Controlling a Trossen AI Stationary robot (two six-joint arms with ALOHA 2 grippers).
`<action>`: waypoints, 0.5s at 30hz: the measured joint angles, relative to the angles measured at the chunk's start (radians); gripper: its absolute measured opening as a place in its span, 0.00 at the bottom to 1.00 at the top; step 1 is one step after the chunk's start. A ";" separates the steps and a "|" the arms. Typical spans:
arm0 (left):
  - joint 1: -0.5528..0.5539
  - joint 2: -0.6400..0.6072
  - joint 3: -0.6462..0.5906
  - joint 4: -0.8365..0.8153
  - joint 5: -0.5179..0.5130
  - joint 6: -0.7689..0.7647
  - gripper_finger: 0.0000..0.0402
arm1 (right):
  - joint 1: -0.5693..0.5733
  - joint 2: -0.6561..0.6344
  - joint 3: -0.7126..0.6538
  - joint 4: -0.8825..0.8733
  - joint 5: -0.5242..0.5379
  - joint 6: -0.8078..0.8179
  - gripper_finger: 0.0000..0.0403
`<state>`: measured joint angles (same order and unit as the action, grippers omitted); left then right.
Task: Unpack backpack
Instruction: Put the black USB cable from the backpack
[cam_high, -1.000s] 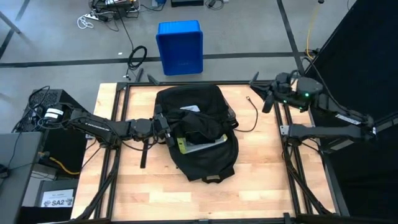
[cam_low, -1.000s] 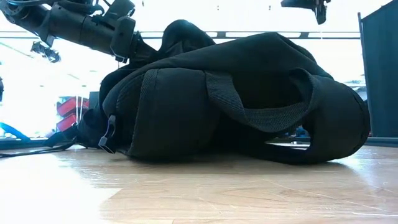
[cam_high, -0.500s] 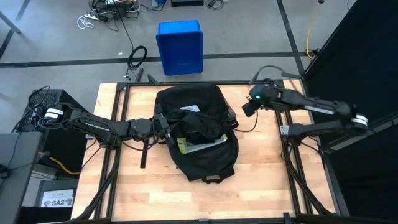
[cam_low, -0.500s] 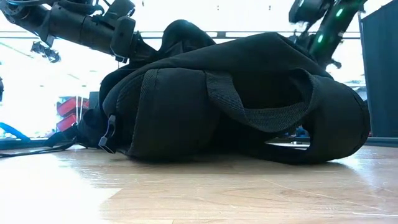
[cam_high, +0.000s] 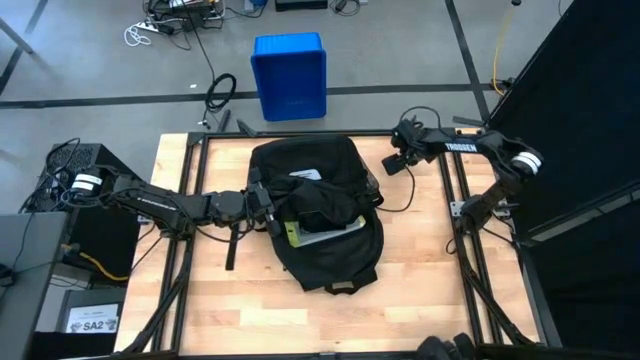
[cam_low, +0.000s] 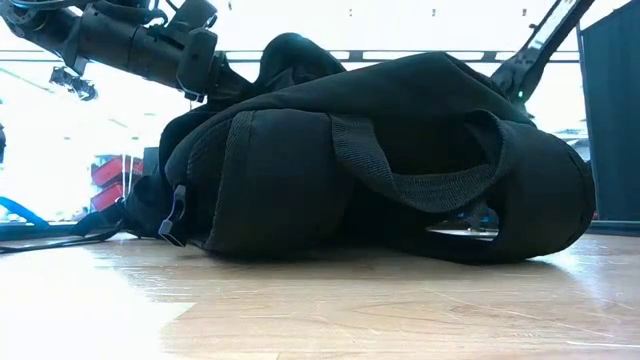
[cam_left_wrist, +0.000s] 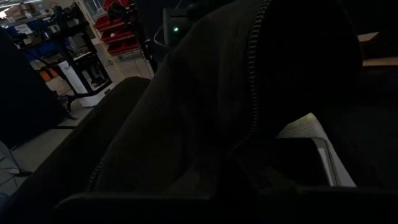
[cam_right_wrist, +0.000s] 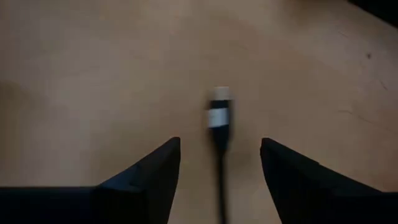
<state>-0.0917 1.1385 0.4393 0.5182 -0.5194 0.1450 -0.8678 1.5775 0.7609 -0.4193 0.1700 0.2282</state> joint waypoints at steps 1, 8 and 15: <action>0.000 0.000 0.000 0.000 0.000 0.000 0.00 | -0.017 0.013 0.000 0.009 -0.015 -0.006 0.46; 0.000 0.000 0.000 -0.001 0.000 0.001 0.00 | -0.057 0.052 0.004 0.040 -0.080 -0.032 0.36; 0.000 0.000 0.000 0.000 0.000 0.002 0.00 | -0.066 0.055 0.003 0.041 -0.093 -0.064 0.11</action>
<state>-0.0914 1.1381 0.4393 0.5179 -0.5194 0.1471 -0.9339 1.6321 0.7643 -0.3782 0.0774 0.1638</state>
